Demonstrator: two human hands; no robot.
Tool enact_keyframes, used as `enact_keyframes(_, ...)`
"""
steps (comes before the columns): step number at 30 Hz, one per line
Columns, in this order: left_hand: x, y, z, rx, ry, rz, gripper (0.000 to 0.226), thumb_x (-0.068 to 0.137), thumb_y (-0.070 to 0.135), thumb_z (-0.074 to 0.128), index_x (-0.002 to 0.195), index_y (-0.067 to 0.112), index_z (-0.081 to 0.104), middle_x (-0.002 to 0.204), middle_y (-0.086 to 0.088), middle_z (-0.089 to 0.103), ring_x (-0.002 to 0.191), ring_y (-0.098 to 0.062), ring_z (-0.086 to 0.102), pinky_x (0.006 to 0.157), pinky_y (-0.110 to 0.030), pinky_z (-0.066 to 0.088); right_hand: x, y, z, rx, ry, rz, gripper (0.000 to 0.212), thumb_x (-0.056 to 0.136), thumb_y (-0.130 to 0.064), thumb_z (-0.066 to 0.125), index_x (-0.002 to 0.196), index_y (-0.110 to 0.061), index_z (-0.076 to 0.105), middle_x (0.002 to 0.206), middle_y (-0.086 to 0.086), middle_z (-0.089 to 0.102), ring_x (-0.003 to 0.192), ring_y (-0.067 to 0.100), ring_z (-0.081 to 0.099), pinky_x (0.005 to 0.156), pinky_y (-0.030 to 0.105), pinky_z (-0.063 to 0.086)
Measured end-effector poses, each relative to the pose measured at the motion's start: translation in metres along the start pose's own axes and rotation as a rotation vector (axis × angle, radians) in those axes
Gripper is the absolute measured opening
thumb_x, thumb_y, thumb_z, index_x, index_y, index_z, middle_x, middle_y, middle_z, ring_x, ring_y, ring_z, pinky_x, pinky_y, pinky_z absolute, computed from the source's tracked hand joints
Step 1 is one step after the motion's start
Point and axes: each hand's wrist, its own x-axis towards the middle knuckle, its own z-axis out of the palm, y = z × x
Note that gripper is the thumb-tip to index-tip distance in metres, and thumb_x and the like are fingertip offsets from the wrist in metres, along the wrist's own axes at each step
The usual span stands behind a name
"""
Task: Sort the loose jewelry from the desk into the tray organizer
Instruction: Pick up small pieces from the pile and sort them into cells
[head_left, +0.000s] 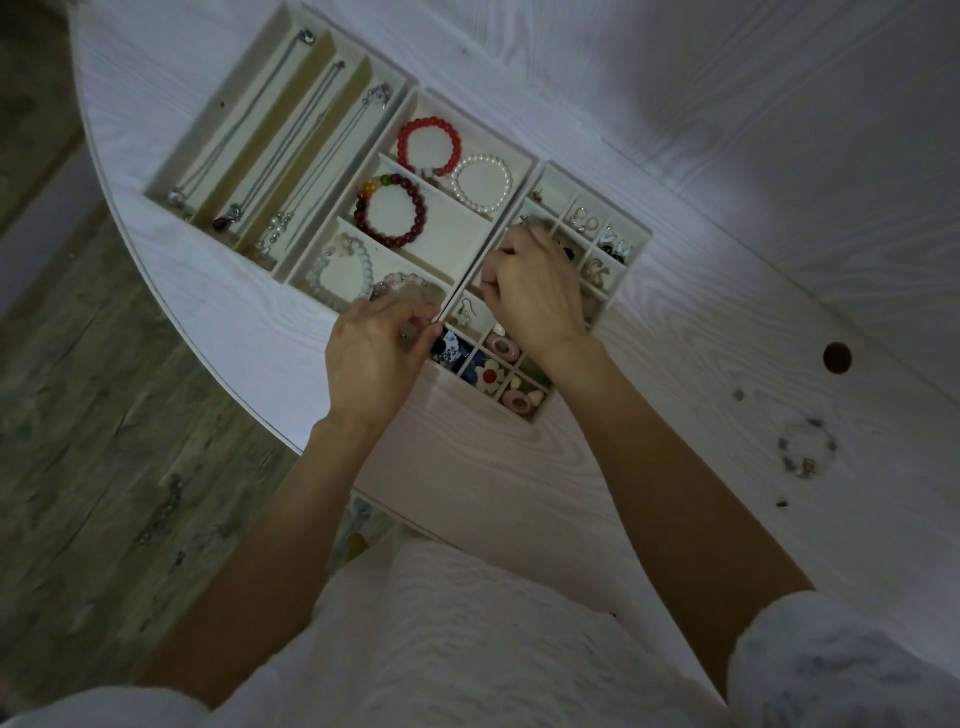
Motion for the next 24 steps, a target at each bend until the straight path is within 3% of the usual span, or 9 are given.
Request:
enact_keyframes(4,0.000,0.001,-0.001,0.000,0.000,-0.005,0.015,0.084,0.023,0.071,0.097,0.017,0.073,0.089,-0.003,0.071,0.076,-0.024,0.057,0.068,-0.031,0.045,0.002,-0.003,0.003,0.026,0.029,-0.005,0.014,0.089,-0.014,0.058,0.092,-0.013,0.072,0.103,0.004,0.063,0.101,0.020,0.049,0.082,0.032,0.046)
enact_keyframes(8,0.000,0.000,0.000,-0.007,0.004,-0.003,0.015,0.084,0.023,0.071,0.097,0.017,0.073,0.090,-0.002,0.071,0.076,-0.025,0.058,0.067,-0.032,0.046,-0.002,-0.002,0.002,0.118,0.043,-0.050,0.015,0.083,0.002,0.061,0.090,-0.005,0.072,0.092,0.010,0.069,0.094,0.025,0.056,0.079,0.034,0.049)
enact_keyframes(12,0.000,0.001,-0.001,-0.015,0.004,-0.003,0.014,0.084,0.023,0.072,0.097,0.018,0.073,0.089,-0.001,0.071,0.076,-0.023,0.058,0.067,-0.030,0.044,-0.006,-0.002,0.002,0.166,0.069,-0.027,0.014,0.082,0.004,0.057,0.087,-0.002,0.068,0.087,0.014,0.067,0.090,0.027,0.060,0.079,0.036,0.052)
enact_keyframes(17,0.000,0.002,-0.002,-0.009,0.012,0.005,0.014,0.084,0.023,0.071,0.096,0.016,0.073,0.088,-0.002,0.071,0.077,-0.024,0.058,0.068,-0.029,0.043,-0.005,-0.009,-0.003,0.046,-0.019,0.038,0.021,0.081,0.012,0.050,0.080,-0.003,0.064,0.078,0.010,0.060,0.068,0.021,0.060,0.063,0.032,0.054)
enact_keyframes(21,-0.001,0.001,0.000,-0.015,0.007,-0.004,0.014,0.084,0.023,0.071,0.096,0.016,0.073,0.087,-0.002,0.070,0.077,-0.024,0.058,0.068,-0.029,0.044,-0.004,-0.011,-0.009,-0.035,-0.086,0.050,0.019,0.079,0.010,0.053,0.079,-0.004,0.066,0.081,0.007,0.061,0.087,0.019,0.057,0.056,0.026,0.039)
enact_keyframes(24,-0.001,0.002,0.000,-0.024,0.009,-0.016,0.014,0.084,0.023,0.071,0.096,0.017,0.073,0.088,-0.002,0.070,0.077,-0.023,0.057,0.068,-0.029,0.043,-0.005,-0.007,-0.007,0.053,-0.006,0.133,0.008,0.081,0.005,0.058,0.086,0.000,0.063,0.090,0.010,0.057,0.077,0.018,0.056,0.049,0.026,0.039)
